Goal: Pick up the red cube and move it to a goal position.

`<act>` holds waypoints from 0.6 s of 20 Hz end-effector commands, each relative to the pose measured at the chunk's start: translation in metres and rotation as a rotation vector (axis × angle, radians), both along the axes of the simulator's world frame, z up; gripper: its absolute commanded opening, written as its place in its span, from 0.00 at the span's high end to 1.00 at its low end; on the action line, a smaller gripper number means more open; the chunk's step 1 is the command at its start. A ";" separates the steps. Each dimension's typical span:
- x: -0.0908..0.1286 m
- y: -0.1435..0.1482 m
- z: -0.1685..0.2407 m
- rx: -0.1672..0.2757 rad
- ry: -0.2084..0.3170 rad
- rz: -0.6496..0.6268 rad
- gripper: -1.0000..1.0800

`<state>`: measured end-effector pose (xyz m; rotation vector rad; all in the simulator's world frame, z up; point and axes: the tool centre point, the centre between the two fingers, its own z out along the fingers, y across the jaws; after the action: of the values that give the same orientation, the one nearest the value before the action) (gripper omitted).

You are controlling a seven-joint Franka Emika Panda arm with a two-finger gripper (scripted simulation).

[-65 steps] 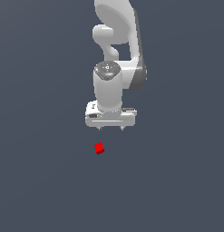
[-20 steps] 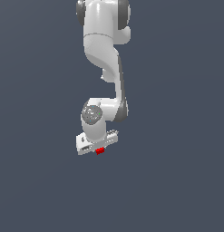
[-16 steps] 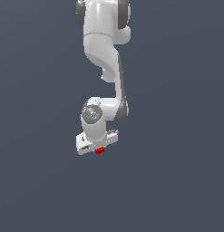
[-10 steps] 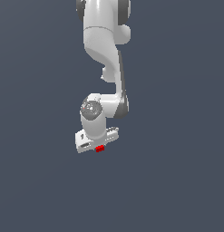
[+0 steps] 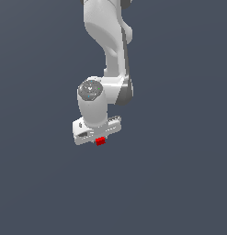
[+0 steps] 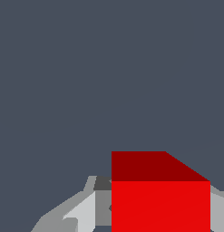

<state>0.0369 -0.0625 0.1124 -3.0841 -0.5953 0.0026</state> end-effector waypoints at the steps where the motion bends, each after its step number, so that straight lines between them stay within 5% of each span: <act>1: -0.005 0.001 0.028 0.000 -0.002 0.000 1.00; 12: -0.027 0.004 0.164 -0.001 -0.001 0.001 1.00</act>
<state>0.0137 -0.0586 0.2569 -3.0849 -0.5962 0.0004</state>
